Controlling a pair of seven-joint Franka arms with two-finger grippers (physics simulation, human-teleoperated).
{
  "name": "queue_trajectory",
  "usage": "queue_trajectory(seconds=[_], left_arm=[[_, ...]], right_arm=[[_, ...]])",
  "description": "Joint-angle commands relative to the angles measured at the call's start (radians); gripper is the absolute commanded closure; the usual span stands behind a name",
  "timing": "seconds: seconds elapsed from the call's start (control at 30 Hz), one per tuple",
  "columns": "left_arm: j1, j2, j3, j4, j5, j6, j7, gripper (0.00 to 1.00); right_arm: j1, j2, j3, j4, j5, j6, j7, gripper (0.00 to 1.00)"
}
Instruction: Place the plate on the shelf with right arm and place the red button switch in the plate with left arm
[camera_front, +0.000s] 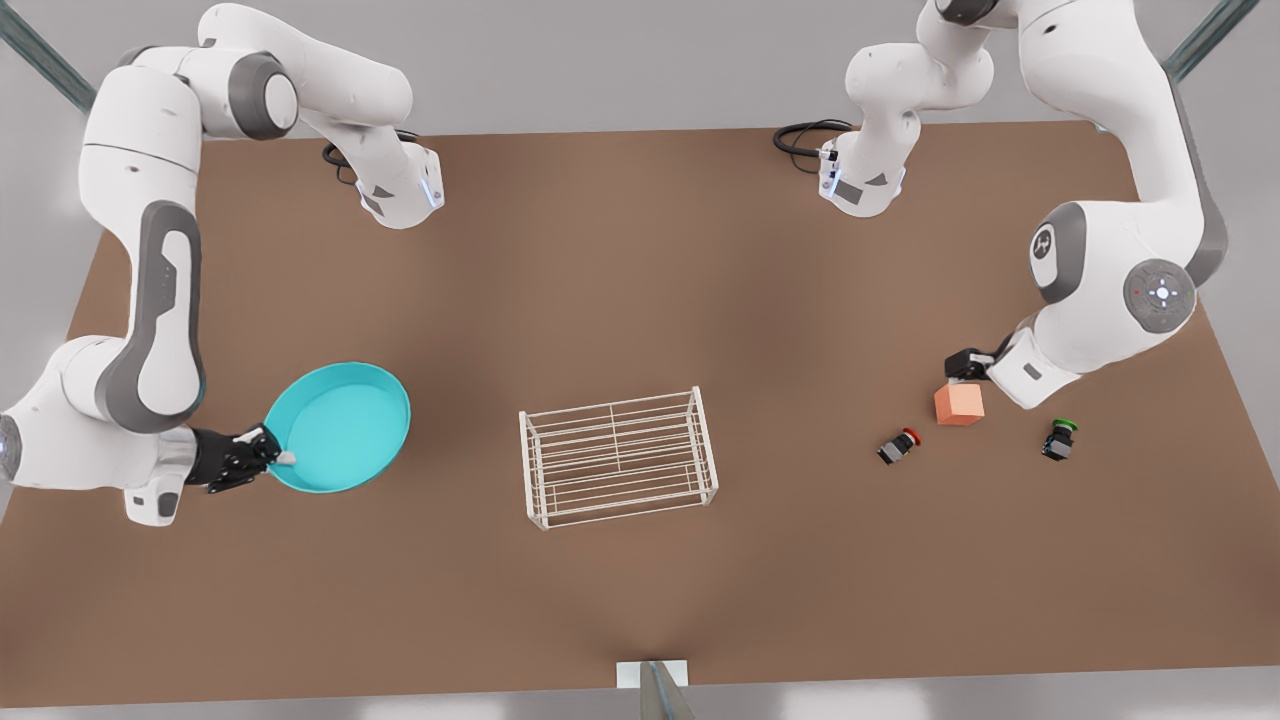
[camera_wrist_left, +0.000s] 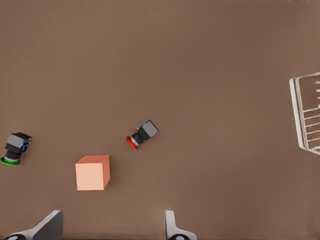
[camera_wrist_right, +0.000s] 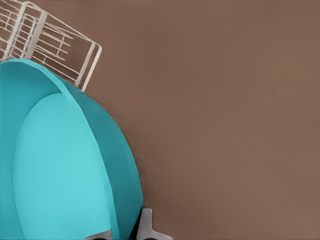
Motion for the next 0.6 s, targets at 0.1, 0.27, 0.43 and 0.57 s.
queue_trajectory(seconds=[0.1,0.27,0.43,0.57], left_arm=[[-0.085,0.131,-0.093,0.173,-0.112,0.044,-2.219,0.00],[-0.123,0.289,-0.095,0.176,0.046,0.055,-2.343,0.00],[-0.140,0.248,-0.088,0.196,-0.034,-0.040,-2.307,0.00],[-0.085,0.216,-0.090,0.158,-0.138,0.052,-2.475,0.00]], right_arm=[[0.005,0.000,0.102,0.039,0.005,-0.086,0.532,0.78],[0.102,0.020,0.113,0.072,0.004,-0.025,0.690,0.78],[0.211,0.044,0.119,0.074,0.030,0.083,0.845,0.78],[0.283,0.069,0.125,0.080,0.080,0.166,0.924,0.78]])
